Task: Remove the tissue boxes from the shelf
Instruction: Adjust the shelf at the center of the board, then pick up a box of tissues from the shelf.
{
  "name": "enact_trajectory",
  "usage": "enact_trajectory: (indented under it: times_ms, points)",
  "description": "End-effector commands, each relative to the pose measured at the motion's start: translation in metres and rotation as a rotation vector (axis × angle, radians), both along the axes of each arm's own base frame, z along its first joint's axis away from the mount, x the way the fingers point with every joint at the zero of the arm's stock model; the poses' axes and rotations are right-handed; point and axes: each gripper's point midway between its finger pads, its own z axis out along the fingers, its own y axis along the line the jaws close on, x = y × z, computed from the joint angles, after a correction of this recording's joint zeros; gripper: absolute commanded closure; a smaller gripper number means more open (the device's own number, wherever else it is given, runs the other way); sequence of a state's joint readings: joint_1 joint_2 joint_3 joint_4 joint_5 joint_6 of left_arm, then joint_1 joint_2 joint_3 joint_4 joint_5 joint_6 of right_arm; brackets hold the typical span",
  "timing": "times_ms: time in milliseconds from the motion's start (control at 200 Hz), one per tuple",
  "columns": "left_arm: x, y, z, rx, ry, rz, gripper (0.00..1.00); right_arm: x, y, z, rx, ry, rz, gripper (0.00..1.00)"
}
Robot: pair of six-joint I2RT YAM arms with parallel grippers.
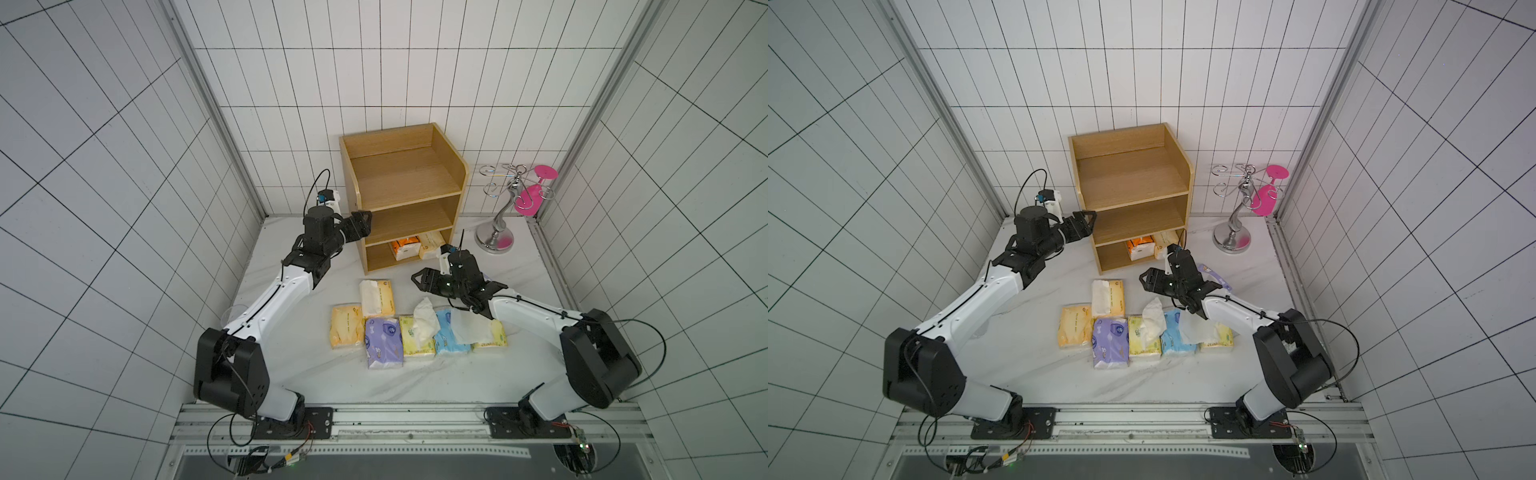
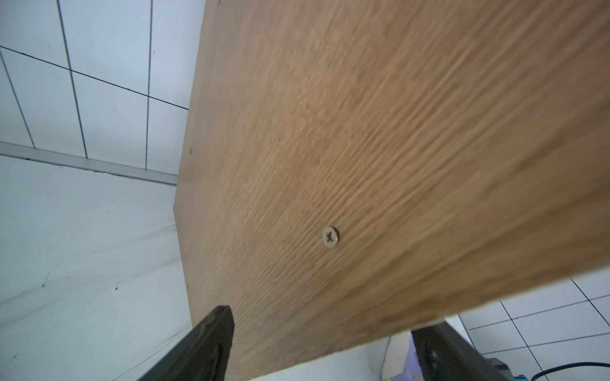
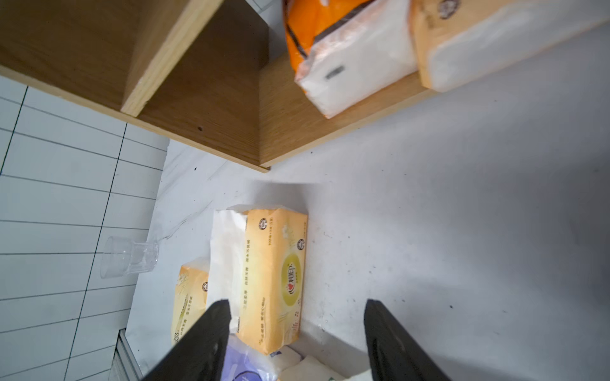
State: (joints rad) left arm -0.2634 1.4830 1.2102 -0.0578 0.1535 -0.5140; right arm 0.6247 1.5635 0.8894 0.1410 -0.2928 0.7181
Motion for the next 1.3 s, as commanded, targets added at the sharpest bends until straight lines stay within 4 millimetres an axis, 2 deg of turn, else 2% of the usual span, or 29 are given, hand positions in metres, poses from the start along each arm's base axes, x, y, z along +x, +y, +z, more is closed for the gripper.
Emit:
enact_trajectory:
  times_ms: [0,270,370,540,790,964,1119,1294]
  points:
    - [0.014,0.014,-0.007,-0.001,0.012,0.034,0.13,0.018,-0.003,-0.009,0.073,0.04,-0.05,0.33]
    - [0.008,0.009,-0.013,0.01,-0.011,-0.015,0.13,0.084,0.016,0.011,0.304,0.019,-0.258,0.34]
    - [0.005,0.005,-0.013,0.0,-0.022,-0.037,0.13,0.102,0.017,0.016,0.38,-0.002,-0.333,0.34]
    - [0.003,0.003,-0.013,0.005,-0.024,-0.058,0.13,0.127,0.021,0.015,0.413,-0.011,-0.409,0.34]
    - [-0.001,0.009,-0.012,0.044,-0.038,-0.039,0.13,0.147,0.029,0.005,0.427,-0.007,-0.481,0.34]
    - [-0.002,0.012,-0.013,0.063,-0.042,-0.026,0.13,0.158,0.039,0.005,0.438,-0.013,-0.491,0.34]
    - [-0.003,0.013,-0.014,0.076,-0.043,-0.026,0.13,0.164,0.047,0.001,0.436,-0.011,-0.502,0.34]
    - [-0.004,0.016,-0.015,0.102,-0.049,-0.015,0.13,0.167,0.051,-0.013,0.419,0.015,-0.515,0.34]
